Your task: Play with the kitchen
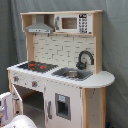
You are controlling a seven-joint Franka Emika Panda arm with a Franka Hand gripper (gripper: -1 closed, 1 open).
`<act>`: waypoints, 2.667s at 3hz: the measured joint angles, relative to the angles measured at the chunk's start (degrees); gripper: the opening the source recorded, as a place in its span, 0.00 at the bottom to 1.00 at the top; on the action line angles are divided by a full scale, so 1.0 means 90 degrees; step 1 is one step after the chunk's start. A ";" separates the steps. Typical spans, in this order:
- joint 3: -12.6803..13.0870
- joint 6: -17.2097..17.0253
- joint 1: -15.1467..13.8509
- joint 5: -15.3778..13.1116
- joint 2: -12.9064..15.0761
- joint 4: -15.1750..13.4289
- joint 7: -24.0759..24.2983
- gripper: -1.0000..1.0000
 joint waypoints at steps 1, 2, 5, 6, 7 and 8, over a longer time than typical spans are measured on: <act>-0.0003 0.0400 -0.0486 -0.0203 0.0000 0.0001 -0.0065 1.00; -0.0037 0.0873 -0.0915 -0.0422 0.0000 0.0009 -0.0118 1.00; -0.0567 0.1655 -0.1747 -0.0695 0.0003 0.0057 -0.1200 1.00; -0.0819 0.1302 -0.1254 -0.0695 0.0031 0.0047 -0.1385 1.00; -0.0904 0.0918 -0.0750 -0.0698 0.0032 0.0043 -0.1590 1.00; -0.1023 0.0677 -0.0364 -0.0806 0.0026 0.0042 -0.2035 1.00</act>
